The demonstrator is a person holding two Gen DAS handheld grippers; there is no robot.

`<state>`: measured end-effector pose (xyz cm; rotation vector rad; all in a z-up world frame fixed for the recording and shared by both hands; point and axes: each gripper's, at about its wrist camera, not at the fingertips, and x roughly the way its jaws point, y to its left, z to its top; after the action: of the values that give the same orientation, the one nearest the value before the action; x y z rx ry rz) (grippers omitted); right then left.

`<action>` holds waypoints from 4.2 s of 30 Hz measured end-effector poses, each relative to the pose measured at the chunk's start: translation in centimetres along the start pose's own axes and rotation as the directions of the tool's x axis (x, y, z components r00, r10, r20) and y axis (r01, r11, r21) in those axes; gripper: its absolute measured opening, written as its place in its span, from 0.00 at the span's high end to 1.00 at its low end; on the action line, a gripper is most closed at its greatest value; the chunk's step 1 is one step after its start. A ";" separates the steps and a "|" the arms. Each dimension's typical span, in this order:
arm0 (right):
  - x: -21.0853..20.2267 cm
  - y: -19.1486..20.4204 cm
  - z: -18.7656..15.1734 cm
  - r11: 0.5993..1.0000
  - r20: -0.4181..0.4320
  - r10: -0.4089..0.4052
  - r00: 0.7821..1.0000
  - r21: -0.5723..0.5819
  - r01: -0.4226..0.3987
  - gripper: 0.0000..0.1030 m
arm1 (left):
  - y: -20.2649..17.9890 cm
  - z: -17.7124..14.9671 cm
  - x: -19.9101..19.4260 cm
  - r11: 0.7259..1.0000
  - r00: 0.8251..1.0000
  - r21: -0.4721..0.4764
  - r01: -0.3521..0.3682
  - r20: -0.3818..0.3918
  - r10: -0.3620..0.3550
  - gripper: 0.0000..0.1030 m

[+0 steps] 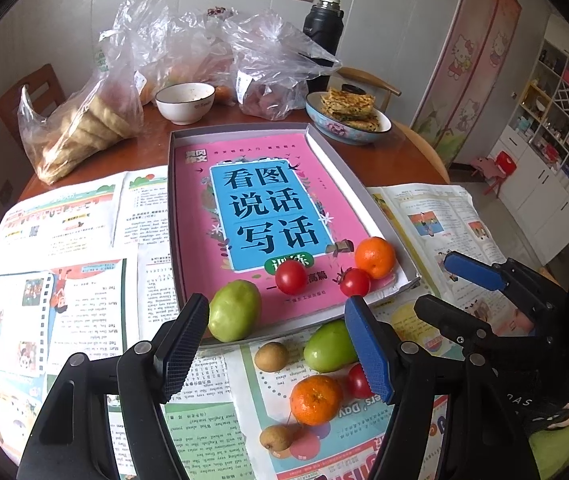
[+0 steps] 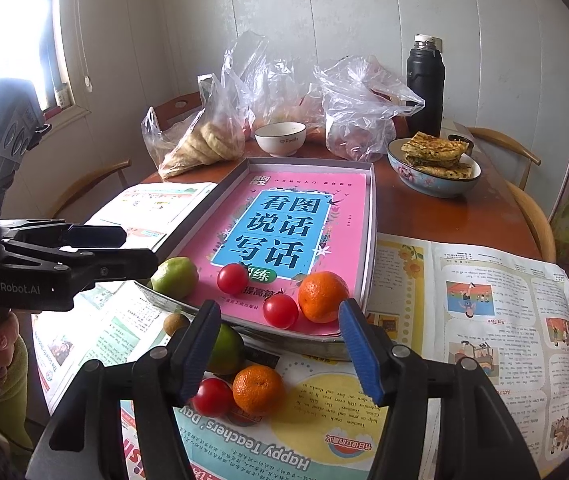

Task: Organize fruits
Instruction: 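Withdraw both open tools from the tray toward the loose fruit, then move the left tool toward a brown kiwi while the right tool approaches a mandarin orange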

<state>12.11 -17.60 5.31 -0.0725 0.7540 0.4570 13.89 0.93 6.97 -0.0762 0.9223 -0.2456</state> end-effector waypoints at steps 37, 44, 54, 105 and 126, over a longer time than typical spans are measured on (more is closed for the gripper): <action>-1.6 0.8 -0.7 0.999 0.009 0.000 1.000 -0.034 0.000 0.37 | 0.8 -3.0 -2.2 0.999 0.999 0.005 -0.032 0.002 0.032 0.29; -1.7 0.9 -0.8 0.999 0.007 0.002 1.000 -0.038 -0.002 0.37 | 1.0 -3.5 -2.4 0.999 0.999 0.006 -0.035 0.000 0.035 0.29; -1.6 1.1 -0.9 0.999 0.003 0.000 1.000 -0.041 0.001 0.37 | 1.4 -4.4 -2.5 0.999 0.999 0.011 -0.035 -0.014 0.035 0.29; 0.5 0.6 -4.3 1.000 -0.115 -0.002 0.993 -0.024 0.000 0.37 | 0.6 -10.2 0.8 0.994 0.989 0.103 -0.030 -0.139 0.044 0.30; 2.9 -0.3 -5.0 1.000 -0.160 0.005 0.987 0.001 -0.005 0.39 | -0.5 -10.0 1.7 0.992 0.991 0.128 0.018 -0.137 -0.001 0.57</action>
<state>10.87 -17.87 -0.32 -0.1078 0.9118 0.4598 6.81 0.40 -0.37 0.0561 1.0399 -0.3216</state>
